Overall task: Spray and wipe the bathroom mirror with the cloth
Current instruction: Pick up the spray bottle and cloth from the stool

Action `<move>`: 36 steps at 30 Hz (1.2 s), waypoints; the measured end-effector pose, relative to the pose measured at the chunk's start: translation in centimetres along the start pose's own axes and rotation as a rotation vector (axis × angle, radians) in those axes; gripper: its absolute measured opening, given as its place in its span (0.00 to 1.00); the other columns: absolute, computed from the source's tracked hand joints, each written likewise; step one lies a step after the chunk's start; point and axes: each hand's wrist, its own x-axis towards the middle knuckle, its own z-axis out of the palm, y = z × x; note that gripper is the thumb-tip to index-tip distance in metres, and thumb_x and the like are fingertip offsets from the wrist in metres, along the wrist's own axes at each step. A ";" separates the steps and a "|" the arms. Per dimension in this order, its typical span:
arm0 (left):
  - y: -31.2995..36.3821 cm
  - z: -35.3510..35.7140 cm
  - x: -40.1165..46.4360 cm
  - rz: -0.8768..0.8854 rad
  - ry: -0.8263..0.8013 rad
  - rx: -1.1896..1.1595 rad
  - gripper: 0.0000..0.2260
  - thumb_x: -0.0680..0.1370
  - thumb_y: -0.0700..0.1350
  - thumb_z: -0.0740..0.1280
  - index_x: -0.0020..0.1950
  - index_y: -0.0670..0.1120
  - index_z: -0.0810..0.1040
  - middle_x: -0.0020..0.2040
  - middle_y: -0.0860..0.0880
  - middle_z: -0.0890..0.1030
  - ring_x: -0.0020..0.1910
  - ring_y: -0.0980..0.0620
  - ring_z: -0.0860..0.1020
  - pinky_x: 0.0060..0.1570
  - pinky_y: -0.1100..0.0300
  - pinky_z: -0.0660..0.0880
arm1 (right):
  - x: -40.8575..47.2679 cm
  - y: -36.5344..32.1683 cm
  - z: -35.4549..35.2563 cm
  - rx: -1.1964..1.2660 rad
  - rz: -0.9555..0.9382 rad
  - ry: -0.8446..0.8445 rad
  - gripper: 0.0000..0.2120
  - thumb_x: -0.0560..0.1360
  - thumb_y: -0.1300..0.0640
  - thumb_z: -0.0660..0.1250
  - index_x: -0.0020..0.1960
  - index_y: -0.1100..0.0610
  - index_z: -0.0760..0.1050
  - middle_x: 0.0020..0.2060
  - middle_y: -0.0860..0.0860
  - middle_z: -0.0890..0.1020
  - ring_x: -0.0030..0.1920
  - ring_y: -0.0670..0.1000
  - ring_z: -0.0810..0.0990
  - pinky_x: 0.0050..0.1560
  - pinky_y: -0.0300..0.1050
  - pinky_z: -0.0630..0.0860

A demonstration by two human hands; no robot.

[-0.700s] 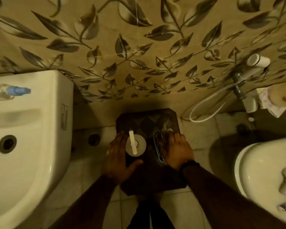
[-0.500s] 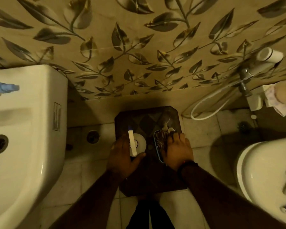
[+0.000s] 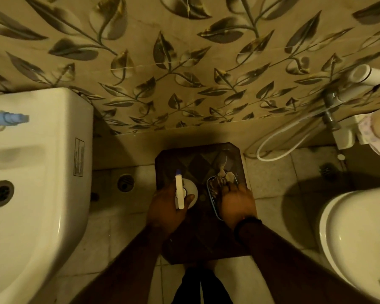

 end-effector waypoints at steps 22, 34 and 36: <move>8.9 -12.0 -5.2 0.037 0.177 -0.123 0.18 0.78 0.56 0.68 0.63 0.48 0.80 0.50 0.46 0.85 0.52 0.47 0.83 0.54 0.56 0.78 | -5.8 -2.7 -14.7 0.555 -0.049 0.459 0.12 0.77 0.53 0.61 0.58 0.57 0.70 0.55 0.53 0.72 0.47 0.54 0.75 0.44 0.45 0.73; 18.7 -26.5 -8.1 0.312 0.474 -0.051 0.23 0.78 0.54 0.68 0.70 0.46 0.73 0.54 0.46 0.84 0.55 0.46 0.82 0.51 0.63 0.71 | -11.7 -5.8 -33.3 0.737 -0.194 0.888 0.04 0.75 0.57 0.63 0.47 0.56 0.69 0.45 0.53 0.72 0.40 0.51 0.71 0.39 0.43 0.67; 20.5 -28.9 -8.6 0.361 0.497 -0.058 0.25 0.78 0.54 0.68 0.72 0.47 0.71 0.49 0.49 0.84 0.49 0.49 0.83 0.46 0.61 0.72 | -12.8 -5.9 -36.4 0.754 -0.203 0.949 0.05 0.75 0.57 0.63 0.45 0.57 0.67 0.42 0.53 0.73 0.38 0.52 0.72 0.37 0.44 0.66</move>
